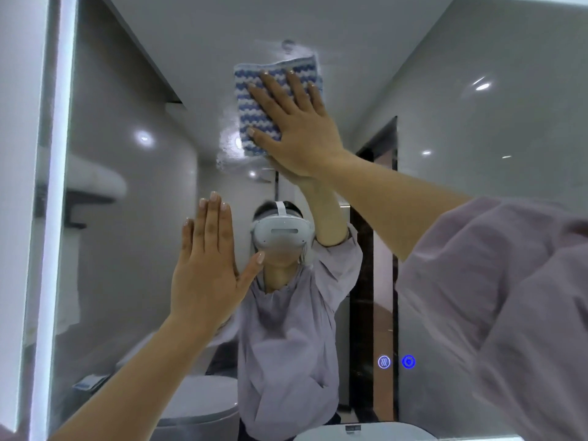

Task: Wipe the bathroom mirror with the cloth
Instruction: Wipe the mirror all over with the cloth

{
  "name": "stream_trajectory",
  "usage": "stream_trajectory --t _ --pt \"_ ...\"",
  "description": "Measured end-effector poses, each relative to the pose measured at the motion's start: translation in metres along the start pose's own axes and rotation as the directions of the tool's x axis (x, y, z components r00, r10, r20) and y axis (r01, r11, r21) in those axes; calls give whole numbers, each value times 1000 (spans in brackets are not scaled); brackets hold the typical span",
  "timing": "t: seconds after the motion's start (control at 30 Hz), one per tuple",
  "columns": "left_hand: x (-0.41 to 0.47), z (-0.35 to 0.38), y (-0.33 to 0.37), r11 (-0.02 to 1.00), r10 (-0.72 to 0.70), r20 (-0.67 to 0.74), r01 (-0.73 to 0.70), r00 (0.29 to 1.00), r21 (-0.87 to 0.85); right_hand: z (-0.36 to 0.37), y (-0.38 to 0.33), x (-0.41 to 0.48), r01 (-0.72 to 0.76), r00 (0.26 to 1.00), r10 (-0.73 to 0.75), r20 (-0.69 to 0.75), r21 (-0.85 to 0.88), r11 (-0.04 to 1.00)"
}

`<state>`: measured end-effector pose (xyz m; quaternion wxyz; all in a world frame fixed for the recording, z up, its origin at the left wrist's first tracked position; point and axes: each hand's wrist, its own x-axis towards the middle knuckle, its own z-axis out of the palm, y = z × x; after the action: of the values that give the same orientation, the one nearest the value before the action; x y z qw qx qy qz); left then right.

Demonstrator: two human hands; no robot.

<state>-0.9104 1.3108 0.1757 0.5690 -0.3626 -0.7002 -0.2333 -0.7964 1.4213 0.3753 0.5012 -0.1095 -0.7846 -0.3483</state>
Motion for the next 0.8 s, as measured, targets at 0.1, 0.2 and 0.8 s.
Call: stream_trajectory --t 0.1,0.2,0.8 --pt "-1 0 -1 1000 5 1 -5 1000 2 -2 41 -18 -97 995 97 1 20 995" --pt "-1 -1 0 1000 7 8 -7 1000 -4 -2 85 -45 -186 983 186 -1 18 982" --pt "1 -3 2 1000 -2 8 2 1000 -16 5 147 -100 -555 828 560 -31 95 826"
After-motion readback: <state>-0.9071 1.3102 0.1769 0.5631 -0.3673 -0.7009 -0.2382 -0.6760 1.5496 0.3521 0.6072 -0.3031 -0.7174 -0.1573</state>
